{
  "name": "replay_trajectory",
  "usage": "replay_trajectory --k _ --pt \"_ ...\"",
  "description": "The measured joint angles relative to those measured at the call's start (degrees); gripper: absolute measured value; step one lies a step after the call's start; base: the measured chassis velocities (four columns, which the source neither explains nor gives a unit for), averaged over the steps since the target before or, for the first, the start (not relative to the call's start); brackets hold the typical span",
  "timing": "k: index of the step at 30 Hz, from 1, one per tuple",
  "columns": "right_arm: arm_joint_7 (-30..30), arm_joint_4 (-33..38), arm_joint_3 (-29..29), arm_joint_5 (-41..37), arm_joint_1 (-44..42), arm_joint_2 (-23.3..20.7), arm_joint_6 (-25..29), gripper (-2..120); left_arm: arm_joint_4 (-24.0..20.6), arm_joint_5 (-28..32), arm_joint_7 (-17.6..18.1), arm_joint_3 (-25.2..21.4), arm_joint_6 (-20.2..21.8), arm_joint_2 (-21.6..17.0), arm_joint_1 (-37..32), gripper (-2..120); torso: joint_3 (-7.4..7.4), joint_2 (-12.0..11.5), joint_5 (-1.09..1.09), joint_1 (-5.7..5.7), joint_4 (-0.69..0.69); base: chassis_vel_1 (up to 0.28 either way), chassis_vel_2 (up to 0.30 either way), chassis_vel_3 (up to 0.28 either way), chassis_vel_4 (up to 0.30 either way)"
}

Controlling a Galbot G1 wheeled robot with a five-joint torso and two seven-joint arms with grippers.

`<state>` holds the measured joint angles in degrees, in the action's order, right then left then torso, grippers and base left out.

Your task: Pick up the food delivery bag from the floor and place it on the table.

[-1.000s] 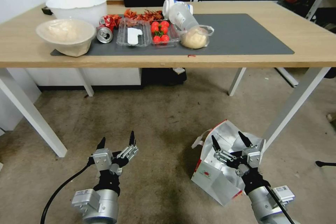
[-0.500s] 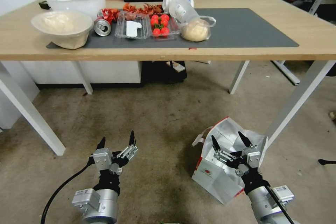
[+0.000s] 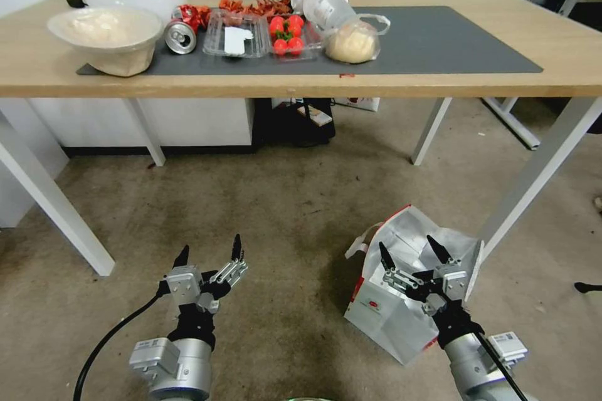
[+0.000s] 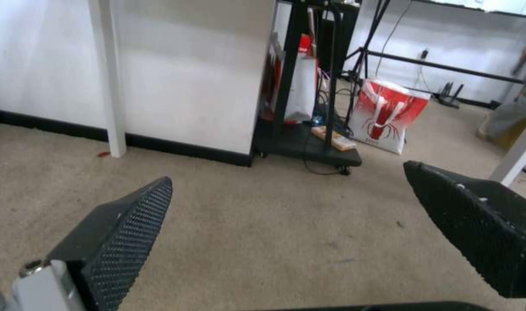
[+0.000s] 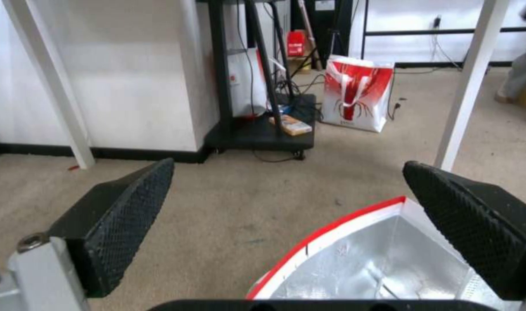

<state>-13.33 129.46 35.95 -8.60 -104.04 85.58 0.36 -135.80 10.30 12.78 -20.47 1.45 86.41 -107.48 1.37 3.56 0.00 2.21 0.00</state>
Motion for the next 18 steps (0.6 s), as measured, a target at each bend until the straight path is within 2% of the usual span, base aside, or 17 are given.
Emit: replay_trajectory --k 6,18 --pt "0.00 0.07 0.12 -0.19 0.02 -0.09 0.01 100 -0.01 0.10 0.00 -0.30 0.01 -0.36 0.15 100 -1.37 -1.64 -0.01 -0.10 0.00 0.000 0.000 0.000 0.000" --pt "0.00 0.11 0.10 -0.18 -0.04 -0.04 0.01 100 -0.04 0.05 -0.08 -0.20 0.05 0.26 -0.12 100 -1.36 -2.30 0.00 -0.31 0.00 0.000 0.000 0.000 0.000"
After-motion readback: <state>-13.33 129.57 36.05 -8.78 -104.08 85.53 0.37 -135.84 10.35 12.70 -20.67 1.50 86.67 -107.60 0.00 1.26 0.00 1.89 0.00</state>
